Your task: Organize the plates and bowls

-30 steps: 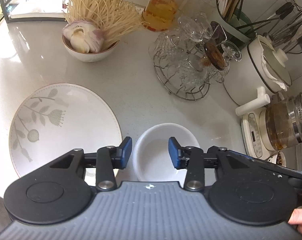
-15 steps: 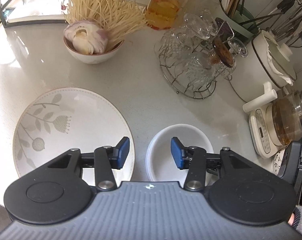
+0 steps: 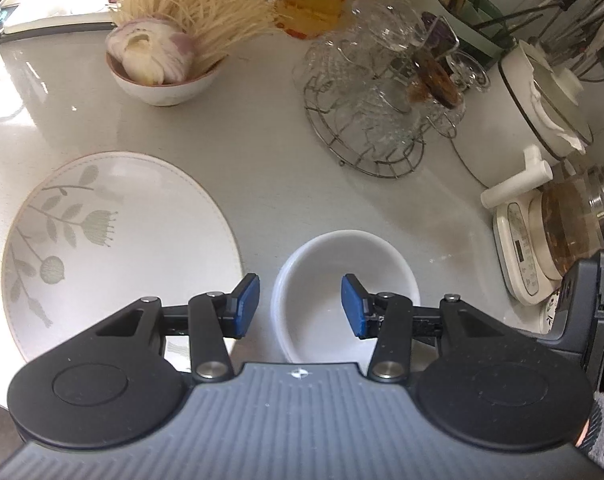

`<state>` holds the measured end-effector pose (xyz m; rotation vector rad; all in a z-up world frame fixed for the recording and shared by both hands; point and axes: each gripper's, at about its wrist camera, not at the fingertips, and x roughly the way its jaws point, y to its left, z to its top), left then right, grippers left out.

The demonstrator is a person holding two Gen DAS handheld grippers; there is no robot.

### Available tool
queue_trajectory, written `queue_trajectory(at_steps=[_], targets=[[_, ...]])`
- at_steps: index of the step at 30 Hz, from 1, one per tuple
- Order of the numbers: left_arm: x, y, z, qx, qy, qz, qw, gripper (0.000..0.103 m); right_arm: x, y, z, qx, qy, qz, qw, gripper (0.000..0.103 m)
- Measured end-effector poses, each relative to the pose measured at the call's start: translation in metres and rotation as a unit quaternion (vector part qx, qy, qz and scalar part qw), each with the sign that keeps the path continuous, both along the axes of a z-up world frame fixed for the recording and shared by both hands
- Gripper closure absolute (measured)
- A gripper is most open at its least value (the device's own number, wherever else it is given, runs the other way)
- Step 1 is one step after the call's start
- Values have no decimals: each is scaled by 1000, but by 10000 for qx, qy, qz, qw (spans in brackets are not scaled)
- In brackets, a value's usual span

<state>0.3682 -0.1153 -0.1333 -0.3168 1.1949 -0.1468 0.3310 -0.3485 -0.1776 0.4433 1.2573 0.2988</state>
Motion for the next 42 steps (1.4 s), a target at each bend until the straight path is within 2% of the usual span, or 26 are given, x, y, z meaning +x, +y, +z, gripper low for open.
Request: queue_trajectory(at_steps=[4, 8, 17, 23, 26, 28, 33, 37, 42], targets=[[1, -12, -5, -5, 123, -72, 9999, 52, -1, -9, 1, -52, 14, -44, 10000, 85], [4, -31, -10, 165, 224, -233, 9993, 52, -5, -24, 3, -158, -13, -76, 9998, 86], [7, -67, -29, 61, 433, -521, 9977, 52, -13, -61, 5, -234, 19, -242, 9994, 87], [3, -75, -50, -208, 640, -381, 9970, 52, -17, -74, 5, -236, 56, -222, 9995, 87], [2, -69, -58, -538, 690, -96, 9961, 53, -19, -79, 4, -200, 128, -285, 9993, 87], [3, -67, -64, -572, 729, -38, 9957, 53, -19, -80, 3, -153, 148, -329, 9992, 87], [4, -70, -74, -678, 824, -87, 9942, 63, -21, -81, 2, -104, 180, -418, 9989, 87], [6, -72, -80, -788, 813, -266, 9932, 78, -20, -81, 1, -104, 127, -405, 9990, 87], [13, -75, -79, -701, 796, -465, 9933, 80, -22, -81, 2, -92, 87, -398, 9991, 86]])
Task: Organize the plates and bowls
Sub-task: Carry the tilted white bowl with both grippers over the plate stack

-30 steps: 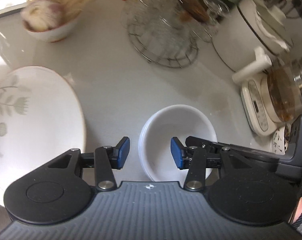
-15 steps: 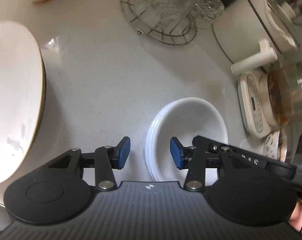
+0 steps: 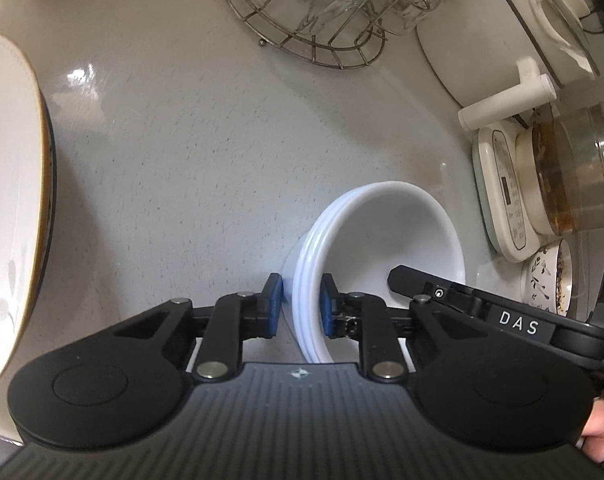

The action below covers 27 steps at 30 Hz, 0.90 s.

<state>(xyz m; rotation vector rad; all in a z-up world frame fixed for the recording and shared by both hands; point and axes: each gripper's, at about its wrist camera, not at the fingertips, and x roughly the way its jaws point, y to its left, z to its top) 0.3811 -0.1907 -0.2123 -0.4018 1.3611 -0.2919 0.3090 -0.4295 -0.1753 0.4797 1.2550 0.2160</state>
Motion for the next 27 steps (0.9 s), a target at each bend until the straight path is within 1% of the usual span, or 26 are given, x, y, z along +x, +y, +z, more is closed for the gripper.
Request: queue_trajectory(at_steps=[5, 8, 13, 16, 17, 21, 24, 27], targets=[[1, 1, 2, 68, -75, -188, 9998, 80, 3, 3, 0, 63, 8, -200, 9998, 86], [5, 5, 3, 38, -98, -240, 9997, 80, 3, 8, 2, 30, -45, -248, 9997, 86], [6, 18, 16, -67, -138, -214, 9997, 80, 1, 20, 19, -69, -113, -323, 9994, 86], [6, 25, 30, -24, -202, -203, 9996, 80, 3, 27, 28, 1, -63, -323, 9995, 86], [6, 27, 37, 7, -280, -228, 9993, 80, 3, 29, 32, 40, -71, -316, 9995, 86], [5, 37, 64, 22, -566, -311, 9979, 80, 7, 41, 55, 35, -339, -298, 9990, 85], [3, 47, 77, -61, -689, -294, 9972, 80, 10, 52, 71, -10, -494, -263, 9984, 85], [2, 59, 90, -107, -794, -241, 9965, 80, 12, 63, 85, -61, -705, -98, 9974, 84]])
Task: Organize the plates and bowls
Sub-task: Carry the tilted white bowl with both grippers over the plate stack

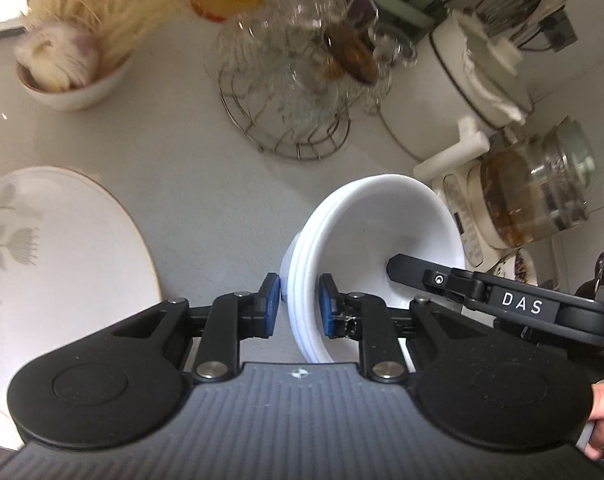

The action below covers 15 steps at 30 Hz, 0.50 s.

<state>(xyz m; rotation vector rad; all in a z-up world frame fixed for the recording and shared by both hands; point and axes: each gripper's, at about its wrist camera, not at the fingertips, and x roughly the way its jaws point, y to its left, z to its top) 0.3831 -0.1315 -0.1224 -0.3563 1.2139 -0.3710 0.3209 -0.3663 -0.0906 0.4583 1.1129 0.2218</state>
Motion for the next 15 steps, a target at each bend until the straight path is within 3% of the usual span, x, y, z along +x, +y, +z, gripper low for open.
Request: queue_trajectory(at_steps=[9, 15], targets=[[-14, 52, 42, -175, -444, 376, 9982, 80, 9, 37, 33, 164, -442, 314, 9984, 84], [-31, 96, 48, -197, -533, 841, 9948, 80, 13, 77, 34, 195, -591, 664, 9958, 84]])
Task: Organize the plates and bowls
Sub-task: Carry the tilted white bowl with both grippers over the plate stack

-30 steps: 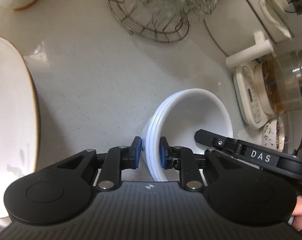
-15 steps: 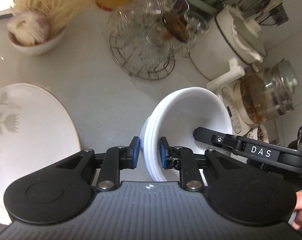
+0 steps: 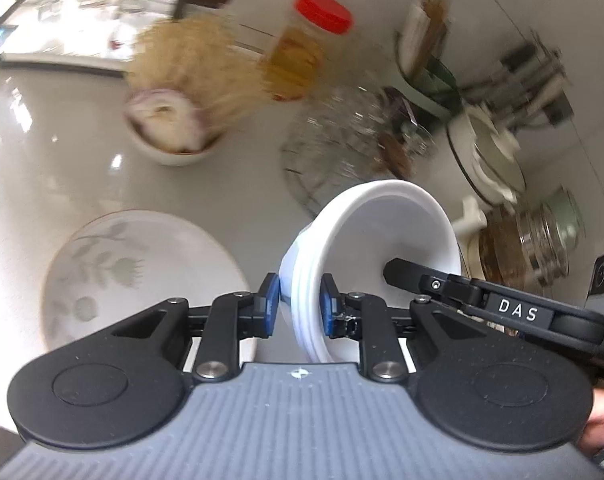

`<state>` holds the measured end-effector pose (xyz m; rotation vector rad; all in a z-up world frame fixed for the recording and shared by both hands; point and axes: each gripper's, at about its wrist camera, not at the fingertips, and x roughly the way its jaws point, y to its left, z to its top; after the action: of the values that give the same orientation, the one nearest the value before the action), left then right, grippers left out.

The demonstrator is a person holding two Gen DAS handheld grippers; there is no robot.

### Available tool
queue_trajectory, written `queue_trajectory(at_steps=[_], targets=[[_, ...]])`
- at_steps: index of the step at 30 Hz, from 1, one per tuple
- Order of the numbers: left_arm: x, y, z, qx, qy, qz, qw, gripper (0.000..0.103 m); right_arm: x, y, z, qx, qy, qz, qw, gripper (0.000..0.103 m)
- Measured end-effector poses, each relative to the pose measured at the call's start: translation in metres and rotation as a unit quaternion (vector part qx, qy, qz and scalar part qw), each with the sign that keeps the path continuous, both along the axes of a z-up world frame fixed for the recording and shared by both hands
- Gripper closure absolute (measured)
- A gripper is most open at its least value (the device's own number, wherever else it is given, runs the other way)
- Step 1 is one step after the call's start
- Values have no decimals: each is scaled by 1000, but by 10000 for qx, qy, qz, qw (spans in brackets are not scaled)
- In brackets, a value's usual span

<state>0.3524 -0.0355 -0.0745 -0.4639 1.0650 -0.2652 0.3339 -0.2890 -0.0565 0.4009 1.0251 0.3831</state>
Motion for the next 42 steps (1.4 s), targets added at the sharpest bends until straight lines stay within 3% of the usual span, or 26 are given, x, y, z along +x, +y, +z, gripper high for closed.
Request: queue_trajectory(at_steps=[10, 18, 26, 42], targets=[[-22, 65, -27, 36, 341, 685, 9971, 80, 4, 72, -25, -80, 208, 552, 9982, 84], [-22, 99, -57, 84, 526, 788, 9955, 79, 2, 107, -49, -173, 349, 546, 9977, 84], [-5, 112, -75, 153, 522, 482, 9974, 78, 4, 129, -61, -558, 284, 282, 9976, 84], [4, 121, -92, 62, 579, 66, 9983, 75, 4, 144, -75, -781, 577, -36, 9953, 84]])
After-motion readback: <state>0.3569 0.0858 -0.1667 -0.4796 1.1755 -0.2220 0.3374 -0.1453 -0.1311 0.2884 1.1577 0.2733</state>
